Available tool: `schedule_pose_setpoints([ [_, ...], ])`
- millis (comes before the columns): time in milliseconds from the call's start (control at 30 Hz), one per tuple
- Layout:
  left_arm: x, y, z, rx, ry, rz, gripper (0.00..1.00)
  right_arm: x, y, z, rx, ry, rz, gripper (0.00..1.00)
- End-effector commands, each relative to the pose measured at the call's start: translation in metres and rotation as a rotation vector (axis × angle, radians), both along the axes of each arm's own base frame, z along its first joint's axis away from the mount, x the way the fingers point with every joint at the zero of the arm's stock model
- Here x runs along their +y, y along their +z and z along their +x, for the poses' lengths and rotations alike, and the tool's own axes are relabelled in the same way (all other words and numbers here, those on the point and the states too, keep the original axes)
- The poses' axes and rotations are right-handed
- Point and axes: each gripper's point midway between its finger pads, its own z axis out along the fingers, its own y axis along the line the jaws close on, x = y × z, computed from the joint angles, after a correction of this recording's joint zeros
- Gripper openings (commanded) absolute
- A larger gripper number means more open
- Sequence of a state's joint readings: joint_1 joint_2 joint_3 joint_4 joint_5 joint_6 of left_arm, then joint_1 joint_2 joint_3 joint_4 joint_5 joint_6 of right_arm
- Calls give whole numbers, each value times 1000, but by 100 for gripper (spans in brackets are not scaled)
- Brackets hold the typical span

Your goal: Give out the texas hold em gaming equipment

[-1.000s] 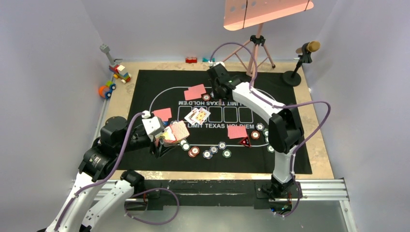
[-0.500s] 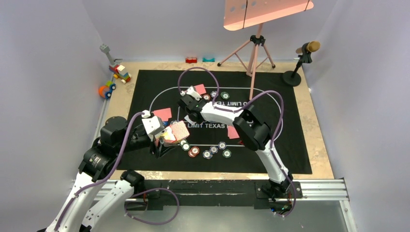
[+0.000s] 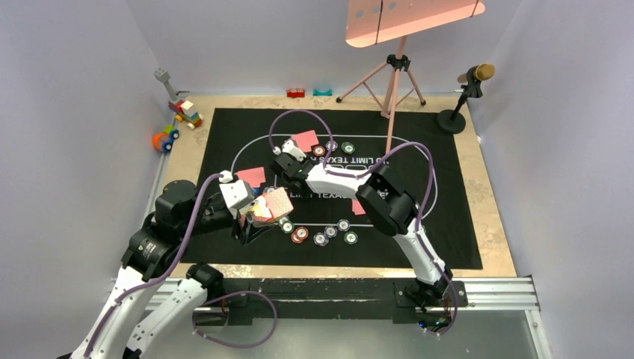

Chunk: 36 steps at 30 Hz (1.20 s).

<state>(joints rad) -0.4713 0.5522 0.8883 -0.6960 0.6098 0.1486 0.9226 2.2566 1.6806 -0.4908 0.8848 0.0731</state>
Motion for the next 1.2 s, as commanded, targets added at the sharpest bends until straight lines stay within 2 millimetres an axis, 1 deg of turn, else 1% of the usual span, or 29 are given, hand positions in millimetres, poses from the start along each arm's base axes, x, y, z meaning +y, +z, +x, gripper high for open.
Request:
schedule_pose_setpoints([
  [0, -4, 27, 4, -76, -9, -56, 0, 17, -18, -7, 52, 4, 100, 0],
  [33, -4, 27, 3, -77, -9, -55, 0, 20, -20, -10, 71, 12, 123, 0],
  [100, -4, 26, 3, -77, -10, -54, 0, 26, -25, -16, 111, 36, 168, 6],
  [167, -4, 25, 2, -72, -17, -55, 1, 37, -32, -25, 175, 69, 229, 14],
  [233, -5, 24, 1, -70, -22, -53, 1, 44, -34, -30, 208, 86, 272, 19],
  [333, -4, 24, 1, -73, -19, -50, 1, 53, -35, -35, 240, 104, 317, 21],
  [500, -3, 23, -1, -72, -20, -46, 1, 58, -36, -41, 278, 130, 344, 24],
  [700, -3, 23, -1, -75, -23, -48, 2, 54, -46, -49, 319, 141, 337, 27],
  [900, -3, 23, -2, -75, -25, -45, 2, 44, -56, -57, 369, 132, 335, 30],
  [1033, -3, 23, -2, -75, -25, -45, 2, 33, -60, -60, 380, 116, 326, 37],
  [1100, -3, 23, -2, -77, -24, -45, 2, 27, -59, -58, 364, 102, 314, 42],
  [1167, -3, 23, -2, -73, -27, -47, 2, 22, -57, -55, 352, 89, 308, 44],
])
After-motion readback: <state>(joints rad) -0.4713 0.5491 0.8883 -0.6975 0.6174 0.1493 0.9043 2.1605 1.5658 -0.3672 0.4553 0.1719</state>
